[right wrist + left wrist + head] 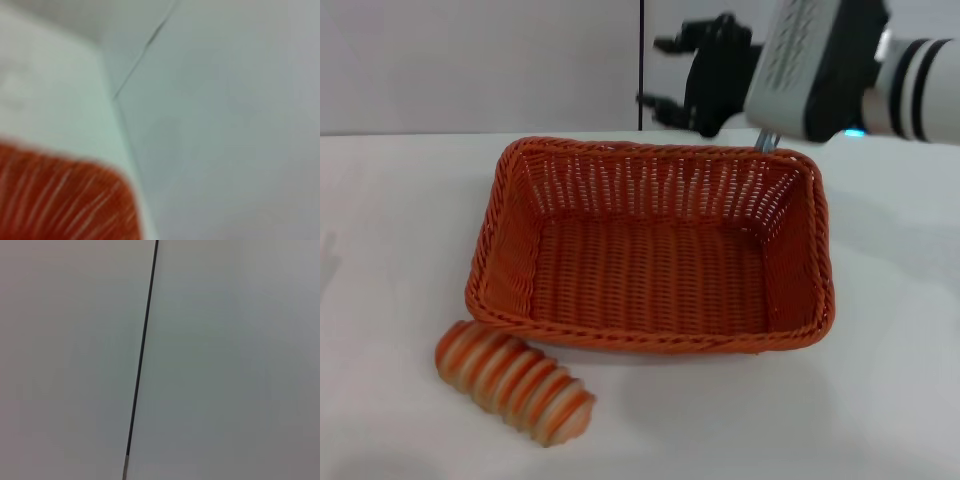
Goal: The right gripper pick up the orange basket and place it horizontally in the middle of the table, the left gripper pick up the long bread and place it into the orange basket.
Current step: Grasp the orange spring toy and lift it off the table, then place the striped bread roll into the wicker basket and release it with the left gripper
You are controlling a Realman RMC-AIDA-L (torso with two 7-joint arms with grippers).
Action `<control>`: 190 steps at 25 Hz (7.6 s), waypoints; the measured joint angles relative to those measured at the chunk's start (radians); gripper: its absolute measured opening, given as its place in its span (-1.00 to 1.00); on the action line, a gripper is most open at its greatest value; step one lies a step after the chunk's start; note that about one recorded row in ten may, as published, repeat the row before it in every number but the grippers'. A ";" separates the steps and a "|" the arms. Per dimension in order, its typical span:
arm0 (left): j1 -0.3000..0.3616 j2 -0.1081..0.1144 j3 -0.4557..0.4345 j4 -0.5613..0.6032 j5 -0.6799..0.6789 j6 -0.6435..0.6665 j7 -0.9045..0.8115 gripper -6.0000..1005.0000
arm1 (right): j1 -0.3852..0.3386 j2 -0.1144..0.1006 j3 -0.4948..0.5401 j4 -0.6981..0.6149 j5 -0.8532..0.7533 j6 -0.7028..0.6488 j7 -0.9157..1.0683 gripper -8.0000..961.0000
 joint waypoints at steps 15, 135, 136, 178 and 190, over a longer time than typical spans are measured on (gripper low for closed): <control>0.040 0.007 0.166 0.269 0.002 0.017 -0.442 0.49 | -0.219 -0.001 0.306 -0.137 0.855 0.277 -0.289 0.15; -0.095 0.001 0.323 0.532 0.892 -0.044 -0.855 0.40 | -0.346 -0.022 0.597 -1.022 1.546 0.923 -0.796 0.15; -0.095 0.001 0.324 0.538 0.892 -0.041 -0.860 0.40 | -0.346 -0.022 0.597 -1.021 1.546 0.923 -0.796 0.15; -0.121 0.006 -0.111 0.832 0.705 0.085 -0.968 -0.36 | -0.305 -0.030 0.621 -1.020 1.538 0.920 -0.776 0.15; -0.131 -0.009 -0.048 0.700 0.447 0.134 -1.012 -0.54 | -0.300 -0.025 0.621 -1.017 1.541 0.923 -0.770 0.15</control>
